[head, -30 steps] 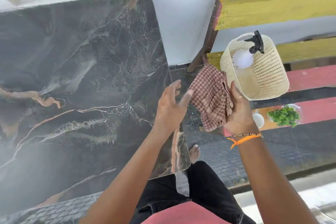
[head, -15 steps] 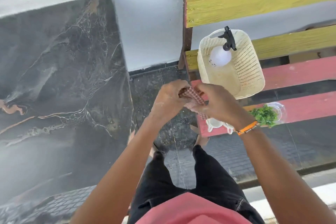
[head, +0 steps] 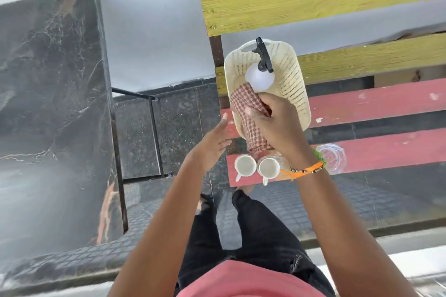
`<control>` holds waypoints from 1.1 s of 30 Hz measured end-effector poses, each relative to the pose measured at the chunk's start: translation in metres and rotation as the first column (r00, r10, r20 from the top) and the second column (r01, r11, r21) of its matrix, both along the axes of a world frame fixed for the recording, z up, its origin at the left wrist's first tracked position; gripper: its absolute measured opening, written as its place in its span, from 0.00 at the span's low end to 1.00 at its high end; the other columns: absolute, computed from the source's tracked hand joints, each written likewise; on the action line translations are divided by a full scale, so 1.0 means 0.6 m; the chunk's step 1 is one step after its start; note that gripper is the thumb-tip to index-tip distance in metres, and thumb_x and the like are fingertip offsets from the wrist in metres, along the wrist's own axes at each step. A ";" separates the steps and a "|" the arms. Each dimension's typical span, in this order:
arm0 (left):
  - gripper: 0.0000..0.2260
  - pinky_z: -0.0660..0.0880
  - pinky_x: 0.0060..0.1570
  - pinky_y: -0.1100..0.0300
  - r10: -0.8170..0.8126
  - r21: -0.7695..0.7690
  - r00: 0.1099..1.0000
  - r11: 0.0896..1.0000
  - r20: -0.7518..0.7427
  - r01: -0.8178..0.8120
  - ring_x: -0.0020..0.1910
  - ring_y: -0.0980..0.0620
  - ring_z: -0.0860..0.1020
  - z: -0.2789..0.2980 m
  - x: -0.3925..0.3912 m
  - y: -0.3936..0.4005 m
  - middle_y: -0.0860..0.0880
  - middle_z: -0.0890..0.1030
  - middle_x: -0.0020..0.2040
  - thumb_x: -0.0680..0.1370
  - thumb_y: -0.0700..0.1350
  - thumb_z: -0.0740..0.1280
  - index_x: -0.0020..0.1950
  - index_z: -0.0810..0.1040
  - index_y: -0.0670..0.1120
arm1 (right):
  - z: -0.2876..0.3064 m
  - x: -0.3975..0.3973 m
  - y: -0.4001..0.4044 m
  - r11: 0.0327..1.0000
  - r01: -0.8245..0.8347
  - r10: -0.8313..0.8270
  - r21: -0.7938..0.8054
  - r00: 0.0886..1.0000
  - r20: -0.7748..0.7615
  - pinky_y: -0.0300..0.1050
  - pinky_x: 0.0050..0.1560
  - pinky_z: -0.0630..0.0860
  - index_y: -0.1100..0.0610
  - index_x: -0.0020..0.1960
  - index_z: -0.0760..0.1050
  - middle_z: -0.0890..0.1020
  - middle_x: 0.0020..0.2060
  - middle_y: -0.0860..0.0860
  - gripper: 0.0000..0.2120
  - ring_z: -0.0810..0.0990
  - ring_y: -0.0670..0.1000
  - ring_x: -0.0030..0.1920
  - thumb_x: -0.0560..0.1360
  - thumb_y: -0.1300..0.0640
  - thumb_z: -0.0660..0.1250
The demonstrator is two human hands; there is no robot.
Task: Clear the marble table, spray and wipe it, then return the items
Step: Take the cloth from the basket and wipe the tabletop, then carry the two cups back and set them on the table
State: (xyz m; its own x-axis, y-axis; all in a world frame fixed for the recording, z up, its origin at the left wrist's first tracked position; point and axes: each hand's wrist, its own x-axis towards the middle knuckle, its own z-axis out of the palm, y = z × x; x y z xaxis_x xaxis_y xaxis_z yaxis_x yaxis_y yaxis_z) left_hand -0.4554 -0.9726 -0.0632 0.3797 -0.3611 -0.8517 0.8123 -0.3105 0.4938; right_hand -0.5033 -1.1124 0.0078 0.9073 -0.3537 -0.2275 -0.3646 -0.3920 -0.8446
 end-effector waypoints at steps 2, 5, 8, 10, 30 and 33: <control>0.32 0.55 0.73 0.48 0.086 -0.143 0.992 0.985 -0.092 -0.099 0.71 0.44 0.65 -0.015 0.000 -0.013 0.44 0.66 0.72 0.77 0.64 0.51 0.74 0.60 0.44 | 0.007 0.000 -0.010 0.973 0.058 -0.060 0.224 0.998 0.005 0.54 0.43 0.78 0.61 0.48 0.78 0.83 0.40 0.57 0.08 0.81 0.58 0.42 0.74 0.56 0.66; 0.25 0.70 0.64 0.48 0.298 -0.359 0.936 0.866 -0.189 -0.348 0.59 0.45 0.76 -0.019 0.010 -0.029 0.43 0.77 0.60 0.74 0.58 0.59 0.65 0.71 0.43 | -0.001 -0.008 -0.033 0.903 0.130 -0.132 0.410 0.991 -0.023 0.60 0.49 0.79 0.59 0.51 0.78 0.83 0.45 0.58 0.09 0.82 0.58 0.47 0.74 0.56 0.66; 0.15 0.74 0.54 0.49 0.301 -0.324 0.954 0.901 -0.010 -0.288 0.50 0.48 0.77 -0.029 0.025 -0.044 0.47 0.79 0.52 0.76 0.49 0.63 0.59 0.73 0.43 | -0.038 -0.014 -0.070 0.899 0.195 -0.181 0.392 0.981 -0.072 0.61 0.49 0.79 0.59 0.51 0.78 0.83 0.46 0.59 0.08 0.81 0.60 0.48 0.74 0.56 0.65; 0.09 0.74 0.52 0.50 0.243 -0.236 0.965 0.948 0.097 -0.215 0.47 0.50 0.77 -0.041 0.038 -0.054 0.49 0.80 0.49 0.77 0.43 0.63 0.57 0.74 0.44 | -0.077 -0.015 -0.096 0.906 0.247 -0.213 0.342 0.968 -0.135 0.61 0.48 0.78 0.60 0.51 0.77 0.82 0.46 0.61 0.07 0.81 0.61 0.47 0.75 0.58 0.64; 0.19 0.74 0.57 0.51 -0.139 0.406 0.949 0.914 0.284 0.013 0.52 0.47 0.73 -0.174 0.065 -0.183 0.45 0.75 0.52 0.78 0.35 0.56 0.69 0.64 0.41 | -0.285 0.036 -0.147 0.922 0.342 -0.242 0.180 0.875 -0.420 0.33 0.44 0.73 0.59 0.74 0.60 0.66 0.72 0.54 0.25 0.75 0.49 0.57 0.77 0.66 0.54; 0.19 0.70 0.64 0.51 -0.164 0.314 0.897 0.949 0.411 0.029 0.63 0.48 0.73 -0.131 0.033 -0.157 0.46 0.73 0.66 0.78 0.38 0.57 0.70 0.65 0.45 | -0.260 0.015 -0.146 0.939 0.313 -0.244 0.144 0.899 -0.363 0.31 0.50 0.73 0.59 0.68 0.69 0.74 0.65 0.53 0.20 0.77 0.49 0.58 0.77 0.65 0.55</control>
